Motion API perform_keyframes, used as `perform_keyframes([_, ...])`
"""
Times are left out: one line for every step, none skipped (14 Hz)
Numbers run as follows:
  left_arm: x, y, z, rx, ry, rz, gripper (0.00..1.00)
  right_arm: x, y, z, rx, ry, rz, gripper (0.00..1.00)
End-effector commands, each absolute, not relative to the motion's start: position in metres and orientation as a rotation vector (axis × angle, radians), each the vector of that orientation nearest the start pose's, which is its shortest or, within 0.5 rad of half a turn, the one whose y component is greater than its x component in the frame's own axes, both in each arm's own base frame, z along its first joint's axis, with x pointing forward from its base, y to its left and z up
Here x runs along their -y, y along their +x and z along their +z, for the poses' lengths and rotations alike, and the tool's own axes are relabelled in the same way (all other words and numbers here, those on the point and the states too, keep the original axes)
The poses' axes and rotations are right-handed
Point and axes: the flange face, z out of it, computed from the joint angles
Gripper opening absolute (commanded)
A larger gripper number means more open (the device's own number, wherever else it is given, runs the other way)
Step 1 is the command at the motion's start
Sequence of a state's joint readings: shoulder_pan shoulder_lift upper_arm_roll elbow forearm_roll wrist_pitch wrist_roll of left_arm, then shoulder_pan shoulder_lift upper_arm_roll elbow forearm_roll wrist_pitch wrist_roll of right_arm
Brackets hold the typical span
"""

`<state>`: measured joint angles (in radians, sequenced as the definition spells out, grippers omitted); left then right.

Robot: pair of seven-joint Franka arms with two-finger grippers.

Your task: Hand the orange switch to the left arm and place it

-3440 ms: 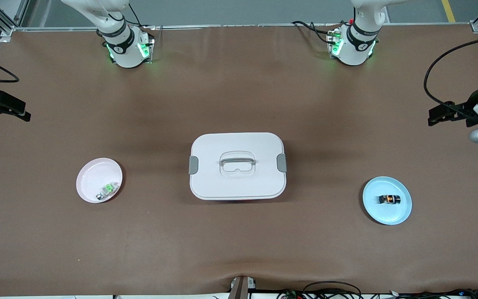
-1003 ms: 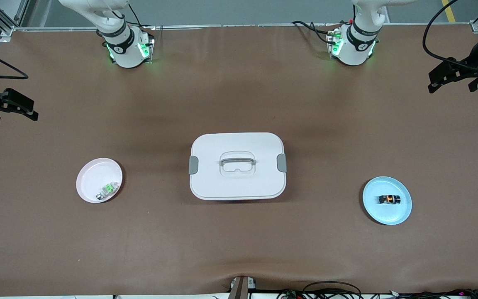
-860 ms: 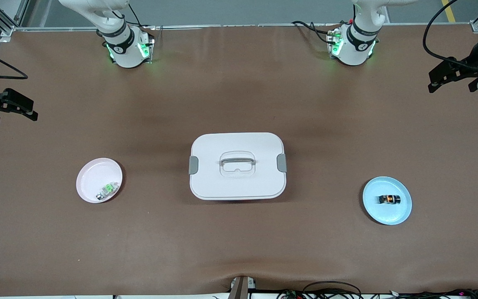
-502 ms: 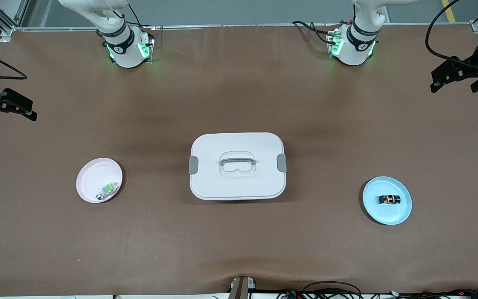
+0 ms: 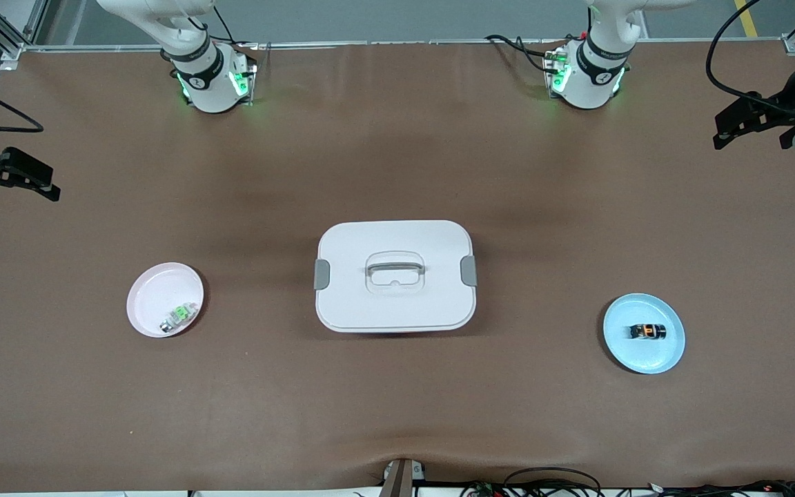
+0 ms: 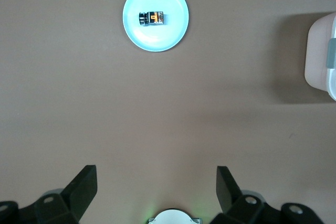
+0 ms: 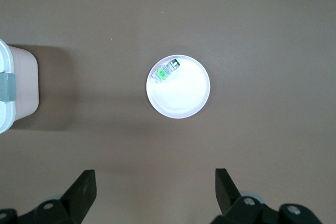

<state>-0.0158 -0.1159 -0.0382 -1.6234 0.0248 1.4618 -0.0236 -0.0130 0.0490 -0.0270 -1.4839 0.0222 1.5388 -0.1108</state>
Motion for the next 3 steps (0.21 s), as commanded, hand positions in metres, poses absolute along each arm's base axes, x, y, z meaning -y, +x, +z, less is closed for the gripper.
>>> perform_keyframes([0.0243, 0.5054, 0.6602, -0.031, -3.112, 0.072, 1.00, 0.0291, 0.5579, 0.6401, 0.036, -3.106, -0.028, 1.00])
perform_keyframes([0.0243, 0.5059, 0.6636, -0.029, -3.112, 0.060, 1.00, 0.0332, 0.5574, 0.6398, -0.021, -3.097, -0.023, 1.00])
perform_keyframes([0.0231, 0.5064, 0.6629, -0.025, -3.115, 0.063, 1.00, 0.0373, 0.5562, 0.6404, -0.046, -3.080, -0.020, 1.00])
